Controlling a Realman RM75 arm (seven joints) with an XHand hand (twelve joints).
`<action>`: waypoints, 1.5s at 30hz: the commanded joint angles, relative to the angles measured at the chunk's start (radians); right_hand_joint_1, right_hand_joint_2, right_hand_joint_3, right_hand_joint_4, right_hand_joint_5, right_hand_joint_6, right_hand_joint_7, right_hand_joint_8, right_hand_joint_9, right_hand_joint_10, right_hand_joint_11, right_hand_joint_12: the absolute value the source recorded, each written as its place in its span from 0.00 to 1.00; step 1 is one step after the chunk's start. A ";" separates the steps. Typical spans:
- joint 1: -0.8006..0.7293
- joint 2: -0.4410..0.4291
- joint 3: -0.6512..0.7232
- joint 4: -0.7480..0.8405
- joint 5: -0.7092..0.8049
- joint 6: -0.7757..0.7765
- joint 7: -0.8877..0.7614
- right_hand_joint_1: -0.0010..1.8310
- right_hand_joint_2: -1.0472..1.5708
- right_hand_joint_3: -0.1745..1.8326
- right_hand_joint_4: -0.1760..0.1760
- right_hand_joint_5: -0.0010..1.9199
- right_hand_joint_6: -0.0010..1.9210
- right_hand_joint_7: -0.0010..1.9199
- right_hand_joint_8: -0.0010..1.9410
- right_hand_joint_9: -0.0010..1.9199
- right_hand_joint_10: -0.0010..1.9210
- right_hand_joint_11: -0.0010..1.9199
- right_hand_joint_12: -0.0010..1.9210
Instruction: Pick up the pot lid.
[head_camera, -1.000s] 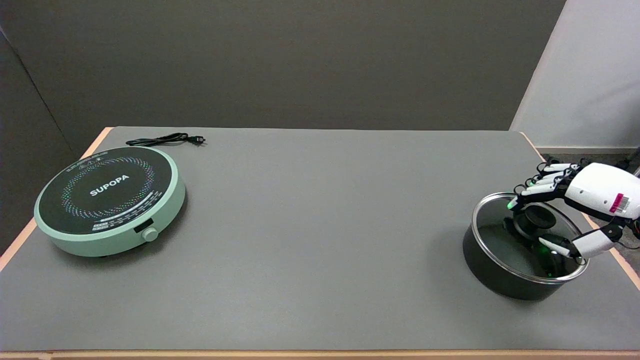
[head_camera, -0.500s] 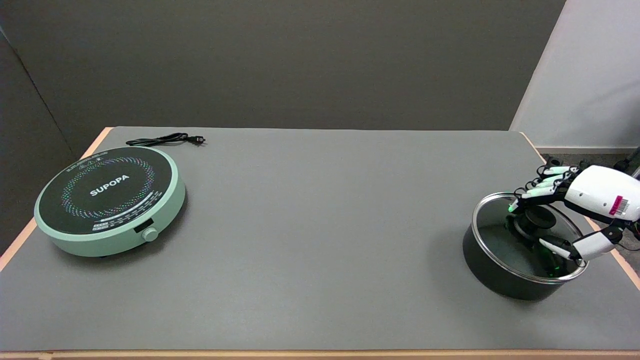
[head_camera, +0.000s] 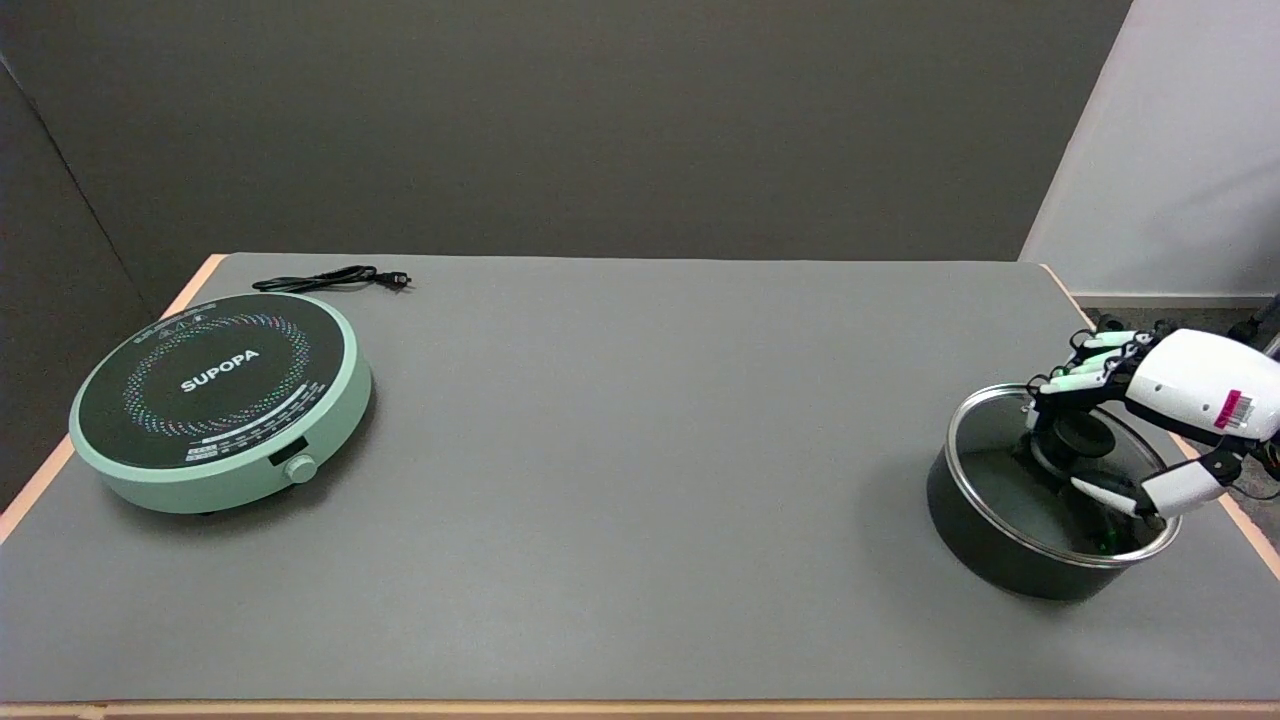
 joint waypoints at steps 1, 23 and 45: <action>0.012 0.007 -0.009 -0.001 0.001 -0.001 -0.001 0.49 0.81 0.27 1.00 0.38 0.74 0.46 0.39 0.44 0.43 0.27 0.43; 0.021 0.003 -0.012 -0.002 0.001 0.020 0.006 0.74 0.74 0.33 1.00 0.36 0.61 0.48 0.63 0.46 0.65 0.33 0.53; 0.021 -0.003 -0.006 0.006 0.001 0.020 0.006 0.48 0.66 0.55 1.00 0.37 0.44 0.48 0.34 0.46 0.47 0.31 0.54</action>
